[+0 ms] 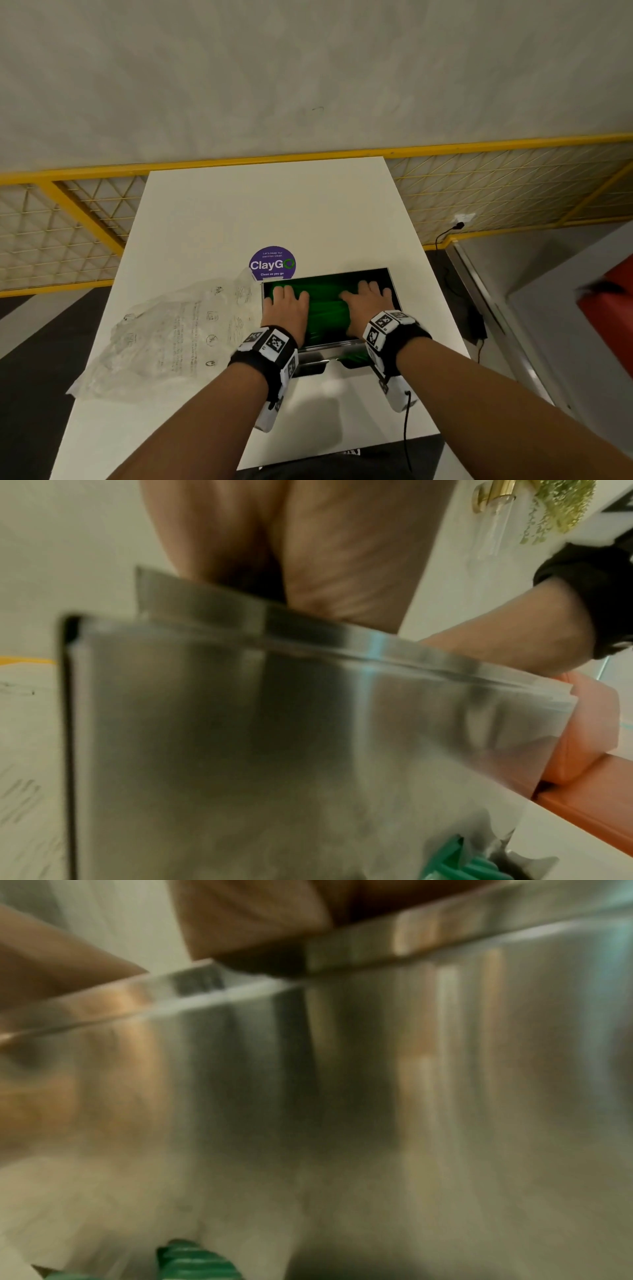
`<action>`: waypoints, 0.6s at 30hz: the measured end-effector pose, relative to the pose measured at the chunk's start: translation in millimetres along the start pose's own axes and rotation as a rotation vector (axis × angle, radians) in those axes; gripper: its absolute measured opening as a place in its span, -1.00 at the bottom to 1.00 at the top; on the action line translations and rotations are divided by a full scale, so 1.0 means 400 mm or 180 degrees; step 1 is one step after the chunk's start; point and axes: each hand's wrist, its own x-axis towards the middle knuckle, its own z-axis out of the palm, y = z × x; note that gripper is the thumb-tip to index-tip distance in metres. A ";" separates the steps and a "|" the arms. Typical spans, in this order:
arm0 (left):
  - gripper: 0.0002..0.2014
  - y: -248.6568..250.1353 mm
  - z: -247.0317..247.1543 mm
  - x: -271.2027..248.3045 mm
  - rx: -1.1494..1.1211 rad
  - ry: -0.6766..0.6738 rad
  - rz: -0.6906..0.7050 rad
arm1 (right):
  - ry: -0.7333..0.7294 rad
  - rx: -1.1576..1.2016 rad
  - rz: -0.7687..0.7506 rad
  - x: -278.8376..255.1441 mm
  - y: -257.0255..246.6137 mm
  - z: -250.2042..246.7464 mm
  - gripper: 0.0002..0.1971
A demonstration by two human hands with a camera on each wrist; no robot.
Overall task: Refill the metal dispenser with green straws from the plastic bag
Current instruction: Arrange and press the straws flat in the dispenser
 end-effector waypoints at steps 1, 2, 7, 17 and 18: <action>-0.44 0.001 0.000 -0.002 0.0025 0.0053 -0.0023 | 0.0011 0.0035 -0.0012 0.000 0.001 0.001 -0.30; -0.45 0.002 0.000 -0.004 0.0026 0.0099 -0.0029 | -0.0014 0.0097 -0.0044 -0.002 0.003 0.002 -0.32; -0.35 -0.019 -0.004 0.003 -0.0267 0.0217 0.0153 | 0.0226 0.0228 -0.0149 -0.008 0.009 -0.020 -0.37; -0.23 -0.059 0.003 -0.015 -0.1099 0.0506 0.0386 | 0.0757 0.0388 -0.0297 -0.043 0.028 -0.016 -0.30; -0.20 -0.060 0.008 -0.017 -0.1153 0.0498 0.0455 | 0.0678 0.0460 -0.0316 -0.048 0.030 -0.015 -0.30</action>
